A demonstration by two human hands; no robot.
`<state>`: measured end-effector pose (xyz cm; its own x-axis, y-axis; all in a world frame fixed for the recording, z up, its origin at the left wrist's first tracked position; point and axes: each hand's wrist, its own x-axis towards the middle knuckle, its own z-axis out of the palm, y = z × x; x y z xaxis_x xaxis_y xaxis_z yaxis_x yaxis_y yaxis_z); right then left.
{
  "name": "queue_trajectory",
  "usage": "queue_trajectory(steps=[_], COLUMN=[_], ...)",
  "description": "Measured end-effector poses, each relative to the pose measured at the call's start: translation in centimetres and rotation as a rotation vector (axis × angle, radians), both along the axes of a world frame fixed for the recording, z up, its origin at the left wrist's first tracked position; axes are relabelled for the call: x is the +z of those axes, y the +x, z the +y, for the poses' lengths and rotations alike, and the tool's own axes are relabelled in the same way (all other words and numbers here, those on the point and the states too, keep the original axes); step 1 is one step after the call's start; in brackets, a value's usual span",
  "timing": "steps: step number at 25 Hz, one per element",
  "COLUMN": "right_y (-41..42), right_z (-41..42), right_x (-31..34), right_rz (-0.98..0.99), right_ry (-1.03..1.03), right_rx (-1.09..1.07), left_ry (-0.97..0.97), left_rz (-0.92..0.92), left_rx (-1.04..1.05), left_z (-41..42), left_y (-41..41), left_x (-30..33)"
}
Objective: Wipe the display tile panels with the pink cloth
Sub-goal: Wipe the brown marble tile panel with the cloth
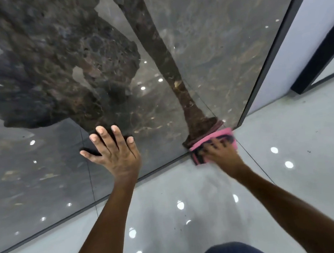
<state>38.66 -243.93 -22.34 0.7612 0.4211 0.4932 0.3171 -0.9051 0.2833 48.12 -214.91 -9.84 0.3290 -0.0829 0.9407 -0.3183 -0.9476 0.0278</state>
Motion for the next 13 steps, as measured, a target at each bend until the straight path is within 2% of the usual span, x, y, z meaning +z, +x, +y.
queue_trajectory(steps=[1, 2, 4, 5, 6, 7, 10, 11, 13], right_y=[-0.7, -0.8, 1.6, 3.1, 4.5, 5.4, 5.3, 4.7, 3.7], right_z=[-1.5, -2.2, -2.0, -0.9, 0.5, 2.0, 9.1, 11.8, 16.6], right_x=[0.3, 0.9, 3.2, 4.7, 5.7, 6.4, 5.4, 5.5, 5.7], right_rz=[-0.009, -0.033, -0.202, -0.224, -0.229, -0.251, -0.190, -0.069, 0.312], right_ry=[0.199, 0.496, 1.285, 1.712, 2.019, 2.172, 2.304, 2.372, 2.532], right_rx=[-0.129, -0.274, -0.634, -0.800, -0.901, -0.920, -0.895, -0.869, -0.814], left_ry=[0.005, 0.014, 0.020, 0.018, 0.012, 0.007, -0.013, -0.016, 0.000], left_rz=[-0.004, -0.009, -0.011, -0.013, -0.014, -0.012, -0.001, 0.003, 0.019], left_rx=[0.003, 0.012, 0.030, 0.032, 0.026, 0.020, 0.009, 0.005, 0.012], left_z=[-0.1, -0.1, 0.0, 0.0, 0.0, -0.1, -0.2, -0.2, 0.0], left_y=[-0.1, -0.1, 0.1, 0.2, 0.2, 0.1, 0.0, -0.1, -0.3], left_x=[-0.2, -0.3, -0.3, -0.2, -0.2, -0.2, -0.2, -0.3, -0.4])
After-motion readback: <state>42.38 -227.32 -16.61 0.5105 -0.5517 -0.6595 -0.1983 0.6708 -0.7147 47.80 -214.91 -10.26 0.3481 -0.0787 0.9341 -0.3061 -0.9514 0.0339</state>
